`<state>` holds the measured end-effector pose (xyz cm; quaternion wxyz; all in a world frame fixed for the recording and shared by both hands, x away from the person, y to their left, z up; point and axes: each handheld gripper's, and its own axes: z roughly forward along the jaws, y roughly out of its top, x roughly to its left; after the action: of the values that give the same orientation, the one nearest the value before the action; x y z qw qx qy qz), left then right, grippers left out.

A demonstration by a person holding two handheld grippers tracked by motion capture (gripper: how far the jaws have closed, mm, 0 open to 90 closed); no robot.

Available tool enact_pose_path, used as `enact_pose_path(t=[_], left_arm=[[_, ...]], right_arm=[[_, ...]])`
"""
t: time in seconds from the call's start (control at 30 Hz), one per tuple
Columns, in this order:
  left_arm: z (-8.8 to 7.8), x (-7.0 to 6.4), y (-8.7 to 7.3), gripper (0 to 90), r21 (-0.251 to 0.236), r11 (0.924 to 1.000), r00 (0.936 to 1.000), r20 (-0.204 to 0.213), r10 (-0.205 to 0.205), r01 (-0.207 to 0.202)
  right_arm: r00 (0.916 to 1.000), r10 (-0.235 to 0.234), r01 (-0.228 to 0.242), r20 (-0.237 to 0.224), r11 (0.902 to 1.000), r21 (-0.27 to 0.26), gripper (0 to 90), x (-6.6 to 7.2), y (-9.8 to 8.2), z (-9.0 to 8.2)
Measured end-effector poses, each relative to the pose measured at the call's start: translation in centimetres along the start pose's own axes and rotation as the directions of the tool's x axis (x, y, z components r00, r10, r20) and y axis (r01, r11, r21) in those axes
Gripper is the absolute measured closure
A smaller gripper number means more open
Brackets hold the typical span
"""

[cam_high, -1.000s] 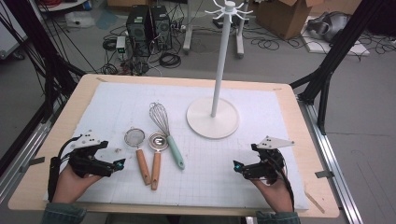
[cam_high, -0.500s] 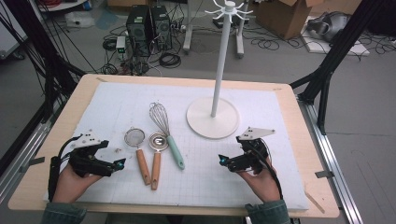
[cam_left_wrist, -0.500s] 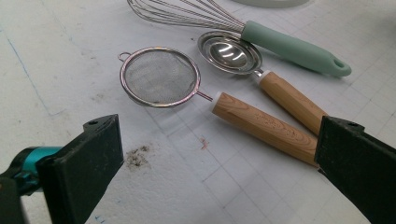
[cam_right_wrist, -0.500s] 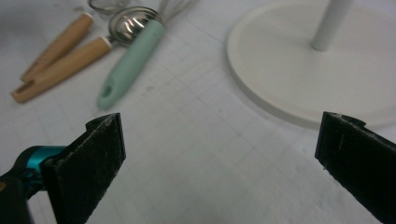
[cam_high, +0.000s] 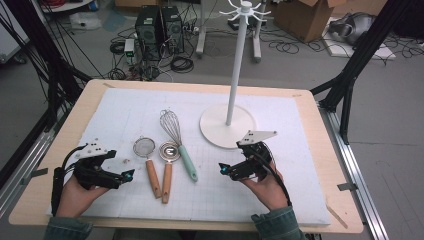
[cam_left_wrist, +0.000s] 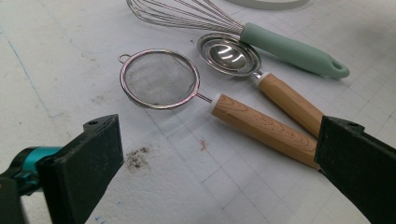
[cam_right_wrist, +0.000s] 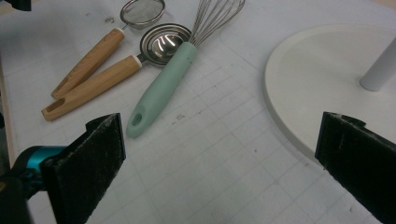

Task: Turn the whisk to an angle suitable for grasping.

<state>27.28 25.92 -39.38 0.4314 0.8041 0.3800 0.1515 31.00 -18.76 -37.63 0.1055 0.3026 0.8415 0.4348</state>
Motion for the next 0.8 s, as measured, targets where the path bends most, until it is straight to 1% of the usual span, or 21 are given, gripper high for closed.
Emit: enact_pose_path(t=[0.07, 0.1, 0.13, 0.23, 0.27, 0.3, 0.33, 0.37, 0.4, 0.43, 0.47, 0.5, 0.53, 0.57, 0.6, 0.63, 0.67, 0.7, 0.77, 0.8], left_arm=[[0.0, 0.0, 0.0, 1.8, 0.001, 1.0, 1.0, 0.0, 0.001, -0.001], [0.0, 0.0, 0.0, 1.8, 0.001, 1.0, 1.0, 0.002, 0.001, -0.001], [0.0, 0.0, 0.0, 1.8, 0.002, 1.0, 1.0, 0.002, 0.0, 0.0], [0.0, 0.0, 0.1, 1.8, 0.0, 1.0, 1.0, 0.004, 0.0, 0.0], [0.1, 0.0, 0.1, 1.8, 0.0, 1.0, 1.0, 0.004, -0.002, 0.002], [0.1, 0.0, 0.1, 1.8, -0.001, 1.0, 1.0, 0.004, -0.003, 0.003], [0.1, 0.0, 0.0, 1.8, 0.001, 1.0, 1.0, 0.004, -0.001, 0.001], [0.1, 0.0, 0.0, 1.8, 0.002, 1.0, 1.0, 0.005, 0.0, 0.0], [0.1, 0.0, 0.0, 1.8, 0.003, 1.0, 1.0, 0.005, 0.001, -0.001], [0.1, 0.0, 0.0, 1.8, 0.004, 1.0, 1.0, 0.005, 0.001, -0.001], [0.1, 0.0, 0.0, 1.8, 0.003, 1.0, 1.0, 0.006, 0.002, -0.002], [0.1, 0.0, 0.0, 1.8, 0.003, 1.0, 1.0, 0.006, 0.002, -0.002], [0.1, 0.0, 0.0, 1.8, 0.002, 1.0, 1.0, 0.007, 0.002, -0.002], [0.1, 0.0, 0.0, 1.8, 0.0, 1.0, 1.0, 0.007, 0.0, 0.0], [0.1, 0.0, 0.0, 1.8, 0.0, 1.0, 1.0, 0.008, 0.0, 0.0], [0.1, 0.0, 0.0, 1.8, 0.0, 1.0, 1.0, 0.01, -0.001, 0.001], [0.1, 0.0, 0.0, 1.8, 0.0, 1.0, 1.0, 0.008, -0.003, 0.003], [0.1, 0.0, 0.0, 1.8, -0.003, 1.0, 0.9999, 0.008, -0.008, 0.008], [0.1, 0.0, 0.0, 1.8, 0.001, 1.0, 1.0, 0.009, -0.003, 0.003], [0.2, 0.0, 0.0, 1.8, -0.003, 1.0, 0.9999, 0.009, -0.005, 0.005]], right_arm=[[0.9999, -0.005, 0.005, -0.01, 1.0, 0.007, 0.5, 0.1, 0.5, 0.6], [0.9999, -0.005, 0.005, -0.01, 1.0, 0.007, 0.5, 0.1, 0.5, 0.6], [0.9998, -0.011, 0.011, -0.017, 0.9999, 0.006, 0.5, 0.3, 0.9, 1.1], [0.9995, -0.011, 0.011, -0.03, 0.9999, 0.007, 0.5, 0.4, 1.0, 1.5], [0.9993, -0.035, 0.036, -0.016, 0.9991, 0.022, 0.5, 0.6, 1.2, 1.9], [0.9989, -0.047, 0.047, -0.008, 0.9982, 0.036, 0.5, 0.8, 1.4, 2.3], [0.9989, -0.042, 0.043, -0.019, 0.9979, 0.049, 0.6, 1.0, 1.5, 2.7], [0.9982, -0.046, 0.048, -0.04, 0.9966, 0.066, 0.9, 1.2, 1.6, 3.2], [0.9976, -0.063, 0.065, -0.029, 0.9956, 0.068, 12.1, 1.7, 1.9, 3.9], [0.9976, -0.063, 0.065, -0.029, 0.9956, 0.068, 12.1, 1.7, 1.9, 3.9], [0.9975, -0.065, 0.067, -0.027, 0.9954, 0.068, 19.2, 1.9, 2.0, 4.1], [0.9981, -0.05, 0.052, -0.036, 0.9959, 0.074, 15.9, 2.2, 2.4, 4.9], [0.9979, -0.049, 0.052, -0.042, 0.9956, 0.078, 15.1, 2.2, 2.5, 5.2], [0.9979, -0.049, 0.052, -0.042, 0.9956, 0.078, 15.1, 2.2, 2.5, 5.2], [0.9982, -0.044, 0.047, -0.04, 0.9957, 0.079, 15.6, 2.4, 2.6, 5.6], [0.9979, -0.049, 0.053, -0.041, 0.9953, 0.081, 15.6, 2.5, 2.7, 5.9], [0.9985, -0.03, 0.035, -0.046, 0.9947, 0.096, 15.6, 2.7, 2.9, 6.6], [0.9985, -0.03, 0.035, -0.046, 0.9947, 0.096, 15.6, 2.7, 2.9, 6.6], [0.9985, -0.018, 0.023, -0.053, 0.9942, 0.105, 15.7, 2.8, 3.0, 7.3], [0.9977, -0.012, 0.02, -0.066, 0.9927, 0.119, 17.0, 3.0, 3.1, 7.8]])
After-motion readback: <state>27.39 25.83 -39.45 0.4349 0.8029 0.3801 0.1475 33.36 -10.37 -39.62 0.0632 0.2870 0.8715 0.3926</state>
